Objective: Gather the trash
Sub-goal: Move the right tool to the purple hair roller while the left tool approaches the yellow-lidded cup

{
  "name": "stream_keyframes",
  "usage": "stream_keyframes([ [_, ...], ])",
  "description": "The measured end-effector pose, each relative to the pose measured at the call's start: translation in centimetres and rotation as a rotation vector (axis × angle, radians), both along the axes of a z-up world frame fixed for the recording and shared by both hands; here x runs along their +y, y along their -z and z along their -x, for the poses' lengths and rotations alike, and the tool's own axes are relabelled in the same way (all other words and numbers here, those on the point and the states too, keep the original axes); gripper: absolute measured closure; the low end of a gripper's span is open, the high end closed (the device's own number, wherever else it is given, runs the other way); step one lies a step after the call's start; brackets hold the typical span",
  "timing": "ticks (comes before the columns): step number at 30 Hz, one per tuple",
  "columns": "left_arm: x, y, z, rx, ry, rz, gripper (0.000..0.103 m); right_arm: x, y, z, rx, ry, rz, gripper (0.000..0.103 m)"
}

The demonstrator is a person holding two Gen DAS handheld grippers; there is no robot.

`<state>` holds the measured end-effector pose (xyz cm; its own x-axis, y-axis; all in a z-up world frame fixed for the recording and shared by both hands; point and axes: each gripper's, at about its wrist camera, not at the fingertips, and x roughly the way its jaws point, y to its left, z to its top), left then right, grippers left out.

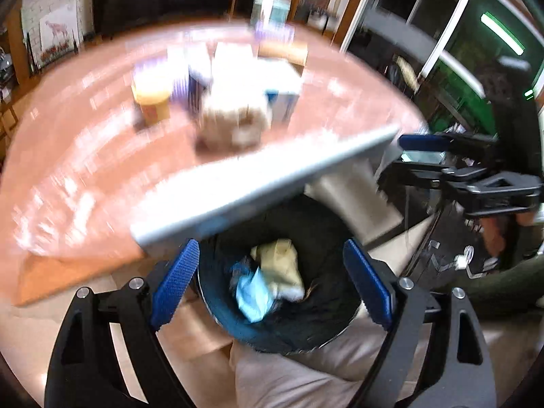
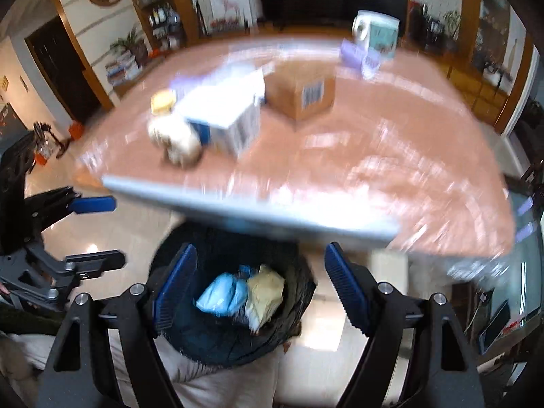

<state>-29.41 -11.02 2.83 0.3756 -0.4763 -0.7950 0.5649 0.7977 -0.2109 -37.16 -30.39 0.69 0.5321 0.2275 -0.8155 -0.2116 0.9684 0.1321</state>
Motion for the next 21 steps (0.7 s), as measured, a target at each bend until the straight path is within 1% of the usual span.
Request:
stream_keyframes([
  [2,0.5,-2.2,-0.5,-0.059,-0.027,0.033,0.008,-0.4,-1.8,-0.5,-0.057,0.012,0.012,0.019],
  [3,0.7,-3.1,-0.9,-0.092,-0.050,0.038,0.005,-0.6,-2.8,-1.0,-0.094,0.024,0.022,0.018],
  [5,1.6,-4.5,-2.3,-0.139,-0.102,0.049,0.005,-1.3,-3.9,-2.4,-0.141,0.047,0.030,0.017],
  [7,2.3,-4.9,-4.2,-0.141,-0.152,0.055,0.005,-2.1,-4.7,-4.0,-0.171,0.073,0.041,0.017],
  [10,3.1,-4.3,-6.9,-0.128,-0.222,0.027,0.005,-3.4,-5.3,-7.4,-0.198,0.102,0.065,0.017],
  [12,3.6,-3.7,-8.3,-0.104,-0.248,0.036,0.005,-4.0,-5.0,-9.3,-0.201,0.121,0.065,0.017],
  [14,4.0,-3.3,-9.7,-0.080,-0.269,0.047,0.005,-4.6,-4.9,-11.1,-0.190,0.137,0.042,0.017],
  [17,4.1,-2.2,-11.1,-0.061,-0.283,0.041,0.005,-5.0,-4.7,-12.3,-0.166,0.134,-0.055,0.017],
  [19,3.9,-1.6,-11.5,-0.055,-0.283,0.040,0.005,-4.6,-4.1,-13.0,-0.150,0.126,-0.065,0.017],
  [21,3.4,-1.1,-12.2,-0.051,-0.276,0.028,0.005,-3.7,-3.0,-13.8,-0.128,0.102,-0.045,0.017],
])
